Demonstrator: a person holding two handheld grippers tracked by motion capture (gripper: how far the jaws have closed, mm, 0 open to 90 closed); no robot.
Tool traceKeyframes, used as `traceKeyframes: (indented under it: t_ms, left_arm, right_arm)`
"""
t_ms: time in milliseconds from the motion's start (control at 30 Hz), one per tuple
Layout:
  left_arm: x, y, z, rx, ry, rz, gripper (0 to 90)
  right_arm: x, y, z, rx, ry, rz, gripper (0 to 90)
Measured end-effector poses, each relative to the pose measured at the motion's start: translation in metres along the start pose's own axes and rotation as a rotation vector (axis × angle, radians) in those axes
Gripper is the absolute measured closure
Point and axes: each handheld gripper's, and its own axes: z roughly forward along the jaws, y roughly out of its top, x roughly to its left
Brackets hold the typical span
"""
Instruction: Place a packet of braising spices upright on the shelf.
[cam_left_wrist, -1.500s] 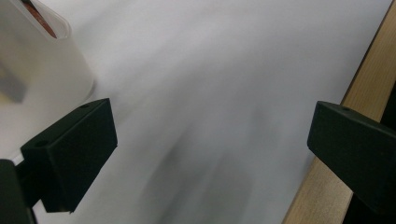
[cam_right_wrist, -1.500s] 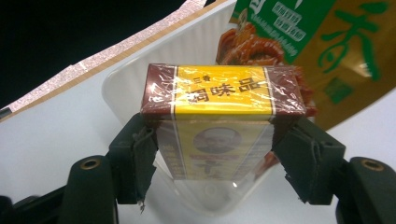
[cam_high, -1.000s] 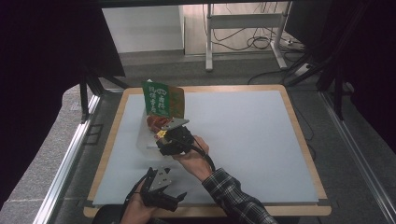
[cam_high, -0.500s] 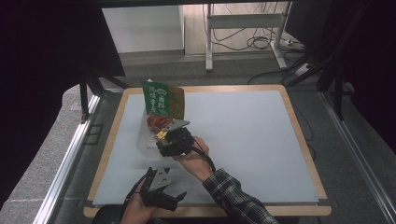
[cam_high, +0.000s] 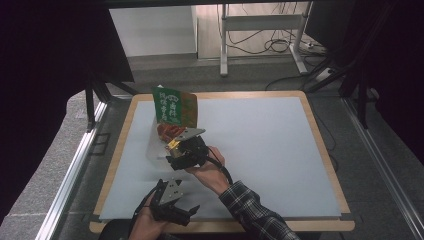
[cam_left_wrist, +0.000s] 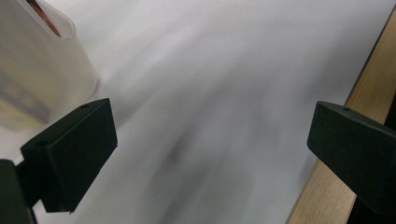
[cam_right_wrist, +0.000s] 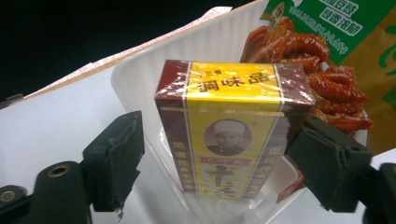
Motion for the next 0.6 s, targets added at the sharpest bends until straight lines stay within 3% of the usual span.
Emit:
traceKeyframes:
  t_ms: [433,600]
  left_arm:
    - [0.0,0.0,0.0,-0.006,0.001,-0.007,1.1]
    - [0.0,0.0,0.0,-0.005,0.004,-0.005,1.1]
  right_arm:
    - [-0.001,0.0,-0.013,0.004,0.05,-0.062,9.0]
    - [-0.003,0.0,-0.019,0.004,0.047,-0.084,7.2]
